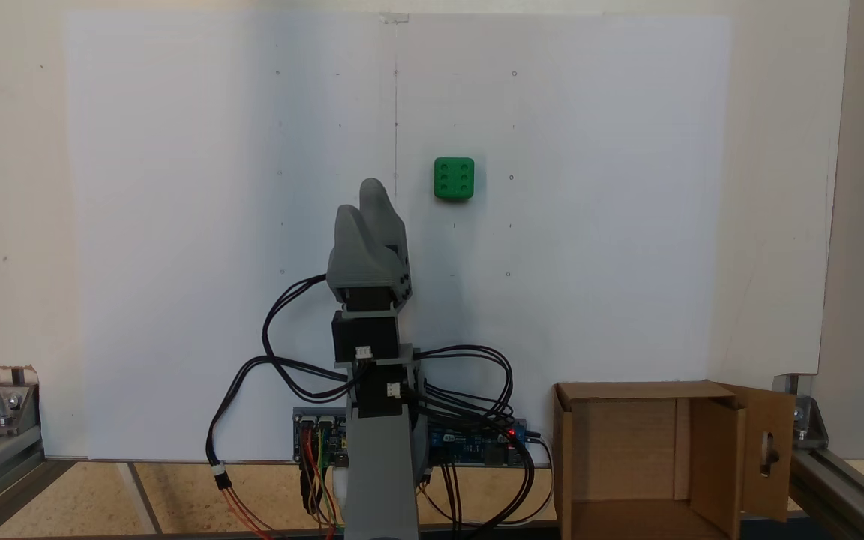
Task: Grasp a green dice and put it in the bin.
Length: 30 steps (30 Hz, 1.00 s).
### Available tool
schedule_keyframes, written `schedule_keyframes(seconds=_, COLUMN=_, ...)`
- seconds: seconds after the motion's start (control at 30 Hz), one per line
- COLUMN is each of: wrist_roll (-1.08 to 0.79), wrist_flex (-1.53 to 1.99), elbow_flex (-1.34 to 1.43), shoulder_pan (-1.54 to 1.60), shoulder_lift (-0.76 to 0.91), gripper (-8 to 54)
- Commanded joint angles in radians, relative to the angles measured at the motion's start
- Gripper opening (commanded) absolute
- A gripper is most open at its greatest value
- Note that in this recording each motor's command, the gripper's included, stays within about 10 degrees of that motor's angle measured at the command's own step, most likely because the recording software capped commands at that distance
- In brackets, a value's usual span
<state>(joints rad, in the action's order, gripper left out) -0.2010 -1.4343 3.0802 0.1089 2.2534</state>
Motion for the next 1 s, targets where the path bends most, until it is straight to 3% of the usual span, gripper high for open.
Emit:
schedule_keyframes(seconds=0.0, wrist_roll=0.028, wrist_flex=-0.044, elbow_flex=0.043, shoulder_pan=0.011, shoulder_lift=0.112, gripper=42.9)
schedule_keyframes(seconds=0.53, wrist_roll=0.049, wrist_flex=0.557, elbow_flex=-0.316, shoulder_pan=-0.015, shoulder_lift=0.110, gripper=43.7)
schedule_keyframes(seconds=0.97, wrist_roll=0.152, wrist_flex=1.432, elbow_flex=-0.707, shoulder_pan=-0.184, shoulder_lift=0.109, gripper=43.9)
